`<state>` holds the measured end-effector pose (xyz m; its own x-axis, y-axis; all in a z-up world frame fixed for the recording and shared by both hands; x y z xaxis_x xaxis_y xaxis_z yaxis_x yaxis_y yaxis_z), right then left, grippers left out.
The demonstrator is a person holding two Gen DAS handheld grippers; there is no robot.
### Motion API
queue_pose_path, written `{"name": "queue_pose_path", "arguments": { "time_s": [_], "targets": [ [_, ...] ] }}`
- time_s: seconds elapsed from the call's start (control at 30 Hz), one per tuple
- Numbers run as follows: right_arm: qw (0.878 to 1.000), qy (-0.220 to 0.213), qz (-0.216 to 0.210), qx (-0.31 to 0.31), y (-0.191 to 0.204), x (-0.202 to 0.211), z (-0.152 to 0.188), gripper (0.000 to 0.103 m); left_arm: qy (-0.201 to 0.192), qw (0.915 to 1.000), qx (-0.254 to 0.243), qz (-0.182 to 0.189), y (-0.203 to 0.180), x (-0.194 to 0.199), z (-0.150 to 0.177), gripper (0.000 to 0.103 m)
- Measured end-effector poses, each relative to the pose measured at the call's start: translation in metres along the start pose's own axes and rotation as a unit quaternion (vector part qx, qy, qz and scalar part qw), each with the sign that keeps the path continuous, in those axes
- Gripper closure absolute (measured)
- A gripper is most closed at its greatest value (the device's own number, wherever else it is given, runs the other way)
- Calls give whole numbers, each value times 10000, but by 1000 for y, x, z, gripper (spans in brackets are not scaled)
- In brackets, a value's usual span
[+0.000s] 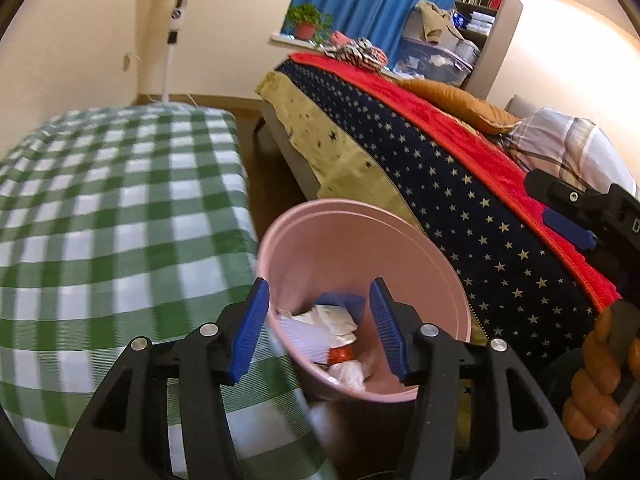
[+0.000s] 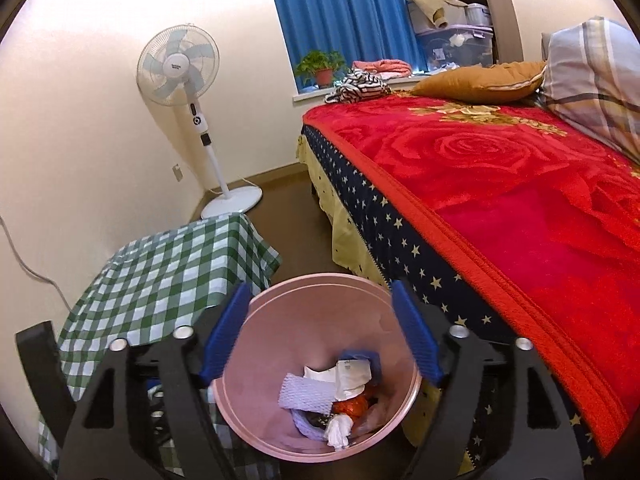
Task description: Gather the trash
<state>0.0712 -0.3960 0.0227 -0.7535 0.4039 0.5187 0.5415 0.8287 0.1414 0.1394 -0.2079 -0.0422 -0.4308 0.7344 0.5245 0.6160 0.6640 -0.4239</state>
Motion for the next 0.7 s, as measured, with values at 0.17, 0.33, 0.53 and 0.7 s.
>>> {"name": "queue_pose_path", "arguments": {
  "time_s": [0.17, 0.33, 0.53, 0.7],
  "targets": [
    [9997, -123, -162, 159, 9, 24, 5, 7, -307, 9988, -166, -347, 6, 47, -9, 42],
    [9987, -144, -344, 356, 21, 49, 20, 5, -568, 9940, -419, -834, 4, 105, -15, 26],
    [9984, -243, -234, 459, 32, 83, 50, 5, -770, 9856, -532, -1411, 2, 167, 5, 7],
    [9970, -345, -167, 677, 42, 105, 72, 5, -1070, 9747, -398, -1922, 5, 201, 29, 8]
  ]
}}
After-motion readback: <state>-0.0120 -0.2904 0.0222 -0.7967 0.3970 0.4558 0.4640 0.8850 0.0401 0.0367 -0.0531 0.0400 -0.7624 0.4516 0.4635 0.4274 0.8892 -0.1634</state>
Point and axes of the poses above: each gripper's, at about its wrist camera, not at the fingertips, and x roughly against the way its jaws point, y to its left, z to its underside, the point moved 6 cm from there along -x, roughly the way its jaws point, and after that the axes turned 13 degrees about z, right-handed, at the moved point
